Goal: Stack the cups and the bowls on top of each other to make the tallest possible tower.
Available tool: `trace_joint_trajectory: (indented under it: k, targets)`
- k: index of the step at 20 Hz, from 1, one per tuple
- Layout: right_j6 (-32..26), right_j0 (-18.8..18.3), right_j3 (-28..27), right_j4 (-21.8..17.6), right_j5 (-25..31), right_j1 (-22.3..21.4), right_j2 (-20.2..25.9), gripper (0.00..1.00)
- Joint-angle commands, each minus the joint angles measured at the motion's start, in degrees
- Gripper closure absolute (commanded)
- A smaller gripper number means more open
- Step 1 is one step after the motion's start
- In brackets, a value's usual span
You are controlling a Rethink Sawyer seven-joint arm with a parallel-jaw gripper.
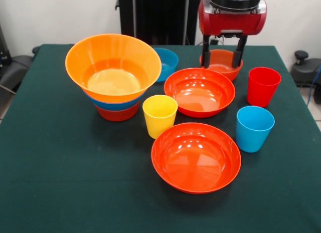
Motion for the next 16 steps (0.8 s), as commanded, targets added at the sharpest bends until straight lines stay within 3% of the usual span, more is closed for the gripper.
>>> trace_joint_trajectory:
  k: [1, 9, 16]
  targets:
    - [7.5, 3.0, -5.5, 1.5, 7.4, 1.0, -0.9, 0.00]
    - [7.4, 4.9, -8.1, 2.4, 8.3, 2.2, -1.9, 0.00]
    - [6.7, 5.5, -10.3, 2.7, 5.2, 5.9, -2.1, 0.00]
